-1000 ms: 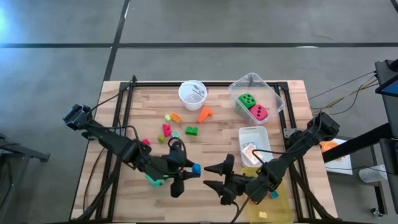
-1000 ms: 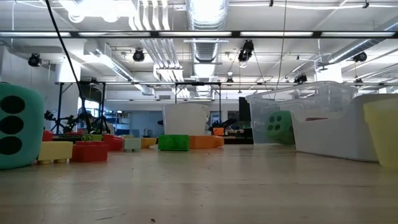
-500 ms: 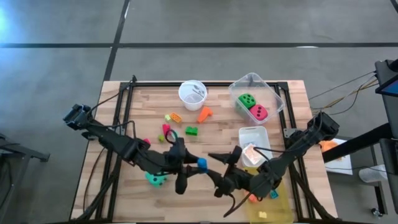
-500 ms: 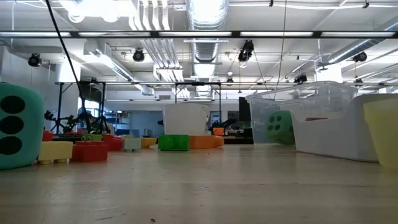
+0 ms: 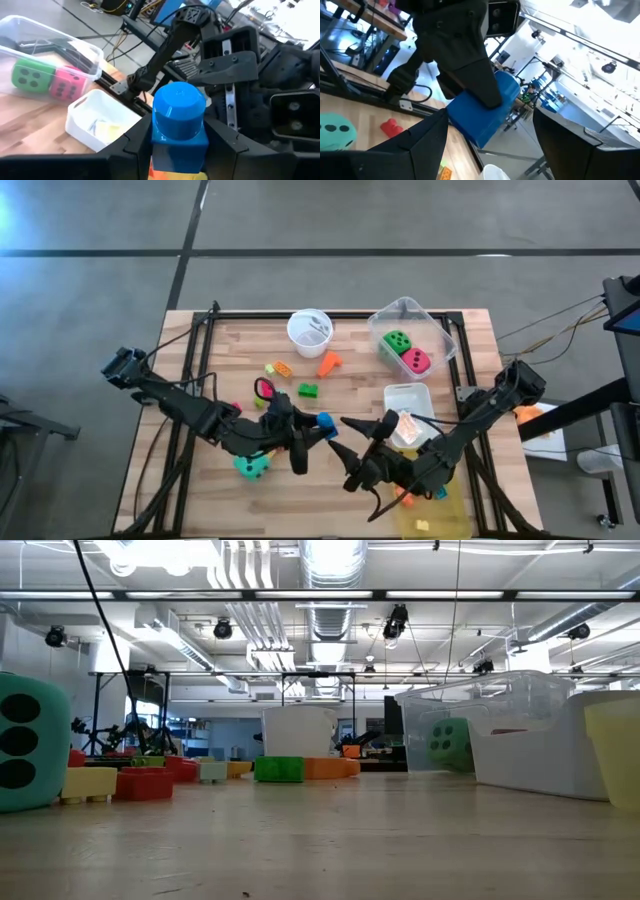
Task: Pick & Place Toys
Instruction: Put the blue game piece into the yellow bin
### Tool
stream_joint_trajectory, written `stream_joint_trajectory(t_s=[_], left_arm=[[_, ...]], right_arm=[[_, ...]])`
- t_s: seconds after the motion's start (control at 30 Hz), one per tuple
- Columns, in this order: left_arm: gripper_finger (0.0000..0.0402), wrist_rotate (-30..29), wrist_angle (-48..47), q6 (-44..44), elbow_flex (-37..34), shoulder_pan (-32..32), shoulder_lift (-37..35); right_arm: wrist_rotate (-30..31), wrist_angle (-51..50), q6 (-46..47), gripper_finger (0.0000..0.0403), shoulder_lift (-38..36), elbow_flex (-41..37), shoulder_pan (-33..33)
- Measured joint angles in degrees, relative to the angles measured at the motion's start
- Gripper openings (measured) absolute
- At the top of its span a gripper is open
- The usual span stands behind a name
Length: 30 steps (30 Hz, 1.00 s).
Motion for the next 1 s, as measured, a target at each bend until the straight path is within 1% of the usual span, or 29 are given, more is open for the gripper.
stream_joint_trajectory(t_s=[0.17,0.33,0.47,0.67,0.77,1.0], left_arm=[[0.0134,0.47,2.2,-0.03,0.0,0.0,-0.18],[0.0134,1.1,2.83,-0.24,-0.01,0.0,-1.04],[0.0134,2.7,3.69,-0.23,-0.02,-0.11,-1.1],[0.0134,2.75,3.82,-0.25,-0.04,-0.11,-0.84],[0.0134,3.22,4.58,-0.27,-0.09,-0.11,-0.8],[0.0134,4.53,5.65,-0.43,-0.09,-0.11,-0.82]], right_arm=[[2.4,0.0,-2.3,0.0283,0.02,0.8,-0.24],[2.48,-0.03,-3.39,0.0283,0.02,1.5,-0.25],[2.43,-0.03,-3.57,0.0283,0.02,1.71,-0.26],[2.29,0.15,-4.11,0.0278,0.02,3.0,-0.46],[1.95,-0.03,-4.24,0.0249,0.07,3.38,-0.57],[-1.87,-0.03,-4.14,0.015,0.09,3.38,-1.47]])
